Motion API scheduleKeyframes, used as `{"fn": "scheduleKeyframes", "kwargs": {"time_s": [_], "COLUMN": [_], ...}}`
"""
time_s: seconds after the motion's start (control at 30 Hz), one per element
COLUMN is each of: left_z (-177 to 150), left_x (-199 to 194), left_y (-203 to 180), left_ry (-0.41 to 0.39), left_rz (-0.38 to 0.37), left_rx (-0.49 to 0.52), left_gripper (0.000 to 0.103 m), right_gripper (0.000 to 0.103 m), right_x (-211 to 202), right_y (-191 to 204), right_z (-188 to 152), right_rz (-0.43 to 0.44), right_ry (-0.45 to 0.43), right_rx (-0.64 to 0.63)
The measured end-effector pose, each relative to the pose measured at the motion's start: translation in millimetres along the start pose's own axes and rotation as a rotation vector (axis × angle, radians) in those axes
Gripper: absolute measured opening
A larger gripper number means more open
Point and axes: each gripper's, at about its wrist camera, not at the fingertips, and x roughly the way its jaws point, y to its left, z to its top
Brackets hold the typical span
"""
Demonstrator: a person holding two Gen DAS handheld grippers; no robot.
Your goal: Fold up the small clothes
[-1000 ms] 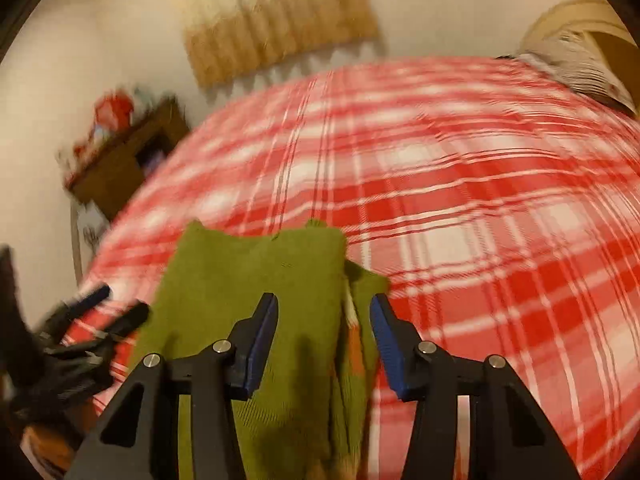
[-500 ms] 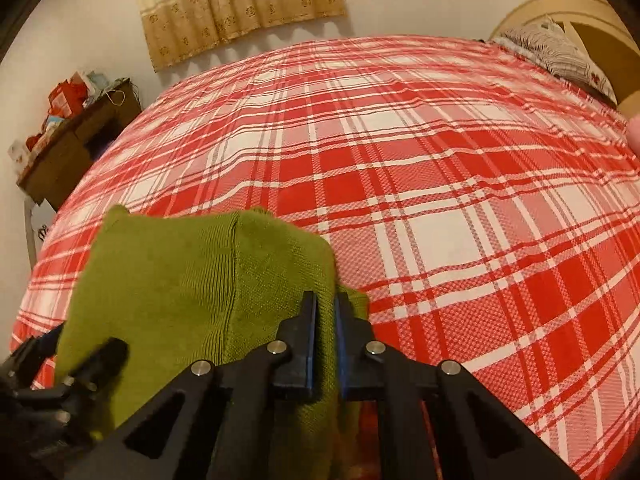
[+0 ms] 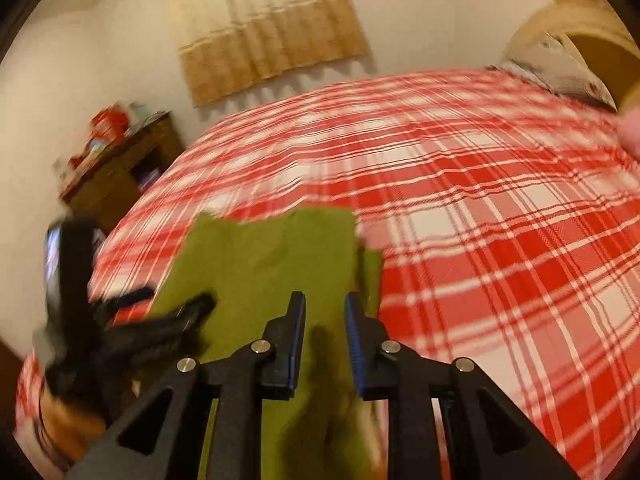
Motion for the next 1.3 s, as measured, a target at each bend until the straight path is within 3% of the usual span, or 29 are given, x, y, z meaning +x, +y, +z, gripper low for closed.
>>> {"fn": "scheduleKeyframes", "kwargs": {"time_s": [0.07, 0.17, 0.23, 0.37, 0.47, 0.57, 0.67, 0.77, 0.97, 1.17, 1.27, 1.3], "left_z": [-9.8, -20.7, -19.0, -6.9, 1.8, 0.9, -11.9, -14.5, -10.5, -10.8, -10.3, -9.0], "left_x": [-12.1, -19.1, -19.7, -28.9, -18.3, 14.9, 38.2, 39.8, 43.0, 39.4, 33.2, 29.8], "left_y": [0.0, 1.6, 5.7, 20.8, 26.0, 33.6, 35.3, 37.3, 27.7, 29.3, 24.5, 23.0], "left_ry": [-0.014, -0.007, 0.012, -0.019, -0.007, 0.105, 0.157, 0.131, 0.094, 0.065, 0.052, 0.049], "left_rz": [-0.015, -0.047, -0.068, -0.153, -0.240, -0.395, -0.414, -0.449, -0.444, -0.440, -0.393, -0.379], "left_rx": [-0.010, -0.018, -0.018, -0.076, -0.142, -0.275, -0.330, -0.341, -0.275, -0.260, -0.234, -0.223], "left_gripper": [0.097, 0.097, 0.097, 0.097, 0.096, 0.085, 0.084, 0.084, 0.089, 0.087, 0.071, 0.064], "right_gripper": [0.024, 0.042, 0.052, 0.056, 0.071, 0.071, 0.071, 0.071, 0.076, 0.076, 0.042, 0.040], "right_x": [-7.4, 9.3, 17.5, 3.0, 1.0, 25.2, 58.4, 82.9, 100.4, 99.8, 95.8, 94.3], "right_y": [4.9, -3.5, -17.7, -43.3, -59.1, -63.3, -61.7, -54.7, -46.6, -46.2, -39.7, -36.1], "right_z": [-15.0, -34.0, -40.9, -32.3, -18.2, -4.8, -1.2, -1.5, 5.8, 3.0, 1.0, 1.2], "right_rz": [-0.001, -0.043, -0.023, 0.070, 0.118, 0.190, 0.239, 0.258, 0.253, 0.271, 0.282, 0.288], "right_ry": [0.009, 0.087, 0.127, 0.081, 0.045, 0.097, 0.177, 0.206, 0.182, 0.196, 0.195, 0.198], "right_rx": [-0.025, -0.014, 0.046, 0.175, 0.244, 0.256, 0.247, 0.196, 0.164, 0.132, 0.097, 0.103]}}
